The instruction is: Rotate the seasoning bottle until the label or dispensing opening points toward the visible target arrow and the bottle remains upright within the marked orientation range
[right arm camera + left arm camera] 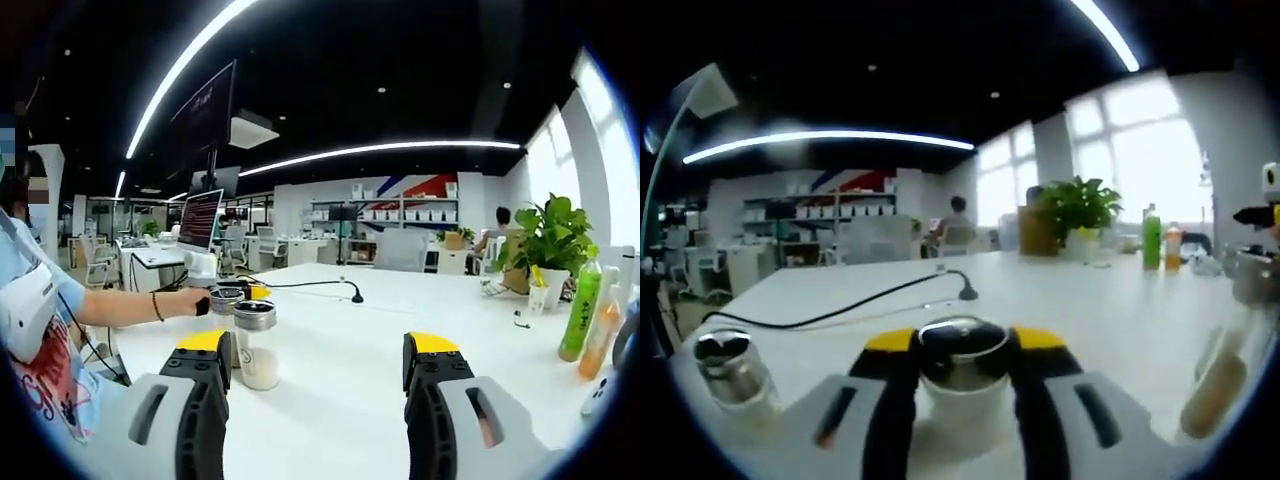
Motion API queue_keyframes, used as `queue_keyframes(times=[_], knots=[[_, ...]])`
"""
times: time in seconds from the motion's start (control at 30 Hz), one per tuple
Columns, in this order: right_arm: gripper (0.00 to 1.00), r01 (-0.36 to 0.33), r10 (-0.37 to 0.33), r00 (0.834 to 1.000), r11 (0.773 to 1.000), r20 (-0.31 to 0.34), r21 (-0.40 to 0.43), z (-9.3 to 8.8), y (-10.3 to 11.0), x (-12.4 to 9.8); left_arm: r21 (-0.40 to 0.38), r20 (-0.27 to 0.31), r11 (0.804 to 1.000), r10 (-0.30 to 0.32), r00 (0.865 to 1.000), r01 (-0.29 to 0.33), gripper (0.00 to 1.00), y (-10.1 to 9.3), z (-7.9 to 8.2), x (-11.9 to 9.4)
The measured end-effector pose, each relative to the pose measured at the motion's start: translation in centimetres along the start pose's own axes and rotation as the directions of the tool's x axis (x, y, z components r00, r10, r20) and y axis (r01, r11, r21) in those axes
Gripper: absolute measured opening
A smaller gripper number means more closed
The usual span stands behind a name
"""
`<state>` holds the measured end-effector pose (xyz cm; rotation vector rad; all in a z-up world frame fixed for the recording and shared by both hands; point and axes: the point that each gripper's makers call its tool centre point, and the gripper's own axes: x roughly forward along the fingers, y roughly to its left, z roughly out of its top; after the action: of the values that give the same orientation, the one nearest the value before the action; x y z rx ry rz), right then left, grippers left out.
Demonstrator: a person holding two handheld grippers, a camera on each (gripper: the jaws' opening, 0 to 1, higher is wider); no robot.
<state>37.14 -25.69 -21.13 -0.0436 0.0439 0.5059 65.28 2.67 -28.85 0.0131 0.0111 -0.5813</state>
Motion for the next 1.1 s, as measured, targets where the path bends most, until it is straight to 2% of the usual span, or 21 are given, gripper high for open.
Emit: queue_keyframes(times=[0.23, 0.43, 0.57, 0.7, 0.83, 1.1], knots=[[0.72, 0.001, -0.002, 0.999, 1.000, 0.037, 0.024, 0.5, -0.1, 0.1, 0.005, 0.000, 1.000, -0.012, 1.000, 0.012, 0.37, -0.2, -0.1, 0.4], [0.72, 0.058, -0.058, 0.998, 0.998, 0.033, 0.008, 0.5, -1.2, -0.1, 0.007, 0.023, 1.000, -0.021, 1.000, 0.021, 0.37, -0.4, 0.0, 0.3], [0.73, 0.052, -0.053, 0.998, 0.999, 0.025, 0.013, 0.3, -1.1, -0.1, 0.011, 0.018, 0.999, -0.032, 0.999, 0.032, 0.36, -0.5, 0.0, 0.2], [0.75, 0.059, -0.059, 0.998, 0.998, 0.021, 0.015, 0.1, -1.1, 0.2, -0.002, 0.054, 0.999, -0.036, 0.998, 0.036, 0.36, -0.5, 0.1, -0.1], [0.78, 0.055, -0.055, 0.998, 0.998, 0.017, 0.006, 0.0, -0.9, 0.4, 0.009, 0.048, 0.999, -0.044, 0.998, 0.043, 0.36, -0.6, 0.2, -0.5], [0.79, 0.046, -0.046, 0.999, 0.998, 0.016, 0.031, -0.1, -0.8, 0.5, -0.041, 0.066, 0.997, -0.056, 0.996, 0.058, 0.36, -0.4, 0.6, -1.7]])
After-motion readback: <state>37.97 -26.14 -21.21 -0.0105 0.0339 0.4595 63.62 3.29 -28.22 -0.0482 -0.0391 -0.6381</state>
